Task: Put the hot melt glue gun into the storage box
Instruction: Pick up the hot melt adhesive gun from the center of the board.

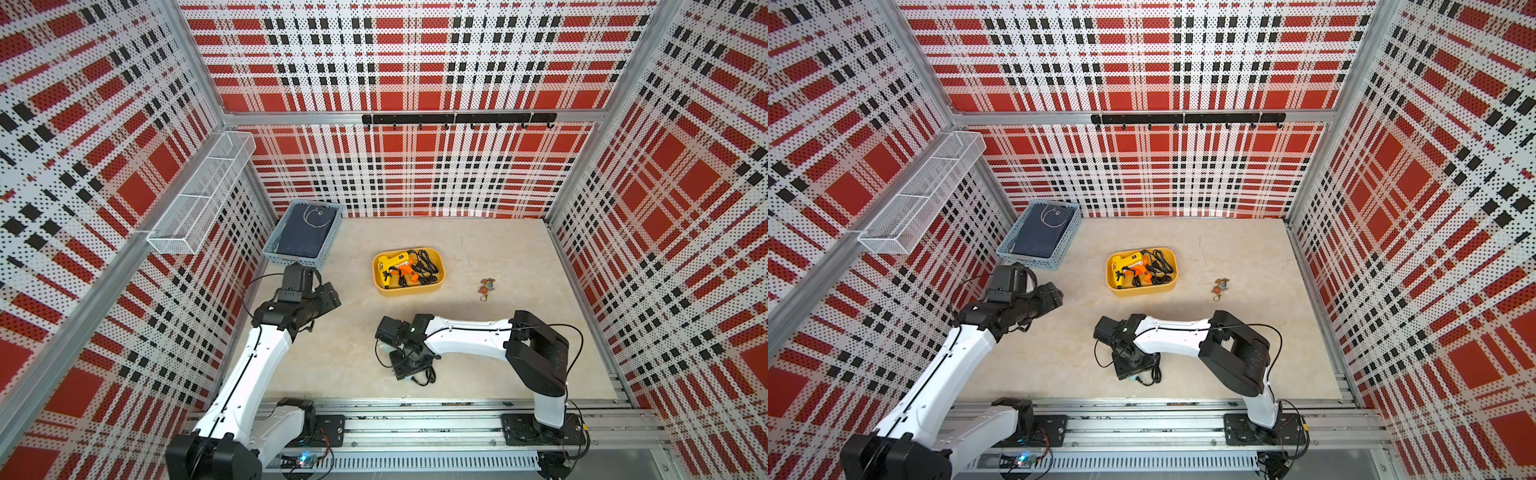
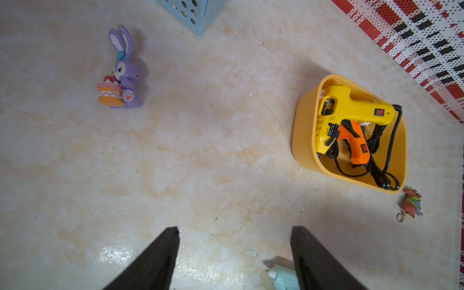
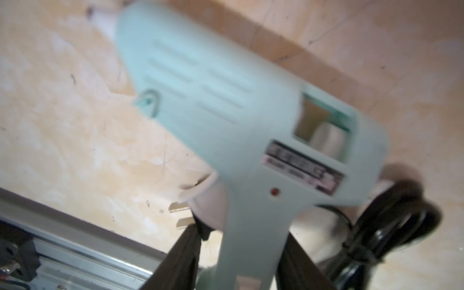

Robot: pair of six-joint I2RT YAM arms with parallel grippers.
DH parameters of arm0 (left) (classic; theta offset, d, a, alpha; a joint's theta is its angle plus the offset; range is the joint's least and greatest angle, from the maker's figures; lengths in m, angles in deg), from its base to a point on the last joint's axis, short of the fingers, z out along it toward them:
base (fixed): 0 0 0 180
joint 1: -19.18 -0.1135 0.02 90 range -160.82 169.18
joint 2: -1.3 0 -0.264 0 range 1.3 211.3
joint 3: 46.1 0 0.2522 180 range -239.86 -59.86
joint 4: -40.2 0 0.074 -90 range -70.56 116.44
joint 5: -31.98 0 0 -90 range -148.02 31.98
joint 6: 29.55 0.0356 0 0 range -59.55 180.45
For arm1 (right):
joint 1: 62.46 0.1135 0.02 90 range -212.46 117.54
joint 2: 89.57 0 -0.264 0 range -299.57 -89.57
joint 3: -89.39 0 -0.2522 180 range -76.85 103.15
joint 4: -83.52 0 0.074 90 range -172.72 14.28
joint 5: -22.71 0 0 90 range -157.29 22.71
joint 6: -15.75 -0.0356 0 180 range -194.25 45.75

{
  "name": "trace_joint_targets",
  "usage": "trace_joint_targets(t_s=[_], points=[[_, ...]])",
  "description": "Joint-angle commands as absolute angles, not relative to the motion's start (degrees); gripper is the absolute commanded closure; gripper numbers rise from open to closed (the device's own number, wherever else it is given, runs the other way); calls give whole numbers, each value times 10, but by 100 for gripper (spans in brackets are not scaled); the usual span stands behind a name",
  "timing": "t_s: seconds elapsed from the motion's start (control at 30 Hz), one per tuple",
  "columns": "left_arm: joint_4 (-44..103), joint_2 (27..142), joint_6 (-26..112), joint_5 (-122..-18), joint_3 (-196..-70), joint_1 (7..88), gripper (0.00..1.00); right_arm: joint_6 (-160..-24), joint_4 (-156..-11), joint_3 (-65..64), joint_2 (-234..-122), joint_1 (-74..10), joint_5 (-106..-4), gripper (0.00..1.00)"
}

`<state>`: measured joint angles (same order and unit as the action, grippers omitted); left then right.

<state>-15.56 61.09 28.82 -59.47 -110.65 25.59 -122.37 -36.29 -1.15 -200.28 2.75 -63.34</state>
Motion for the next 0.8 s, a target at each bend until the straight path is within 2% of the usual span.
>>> trace_joint_targets(t_s=[0.0,0.2,0.4,0.6,0.7,0.77], points=[[-152,616,294,-591,-1124,253,24,-1214,-366,-13,-2013,21,-644,62],[-148,626,293,-592,-1131,248,24,-1180,-335,-16,-1970,10,-661,68],[-132,642,300,-594,-1132,257,24,-1023,-293,27,-1942,1,-682,68],[-122,697,353,-601,-1111,327,22,-864,-284,78,-1999,-4,-703,68],[-127,722,383,-591,-1115,387,22,-807,-310,89,-2013,-20,-726,68],[-133,730,391,-604,-1116,397,22,-772,-333,92,-2014,-37,-739,67]])
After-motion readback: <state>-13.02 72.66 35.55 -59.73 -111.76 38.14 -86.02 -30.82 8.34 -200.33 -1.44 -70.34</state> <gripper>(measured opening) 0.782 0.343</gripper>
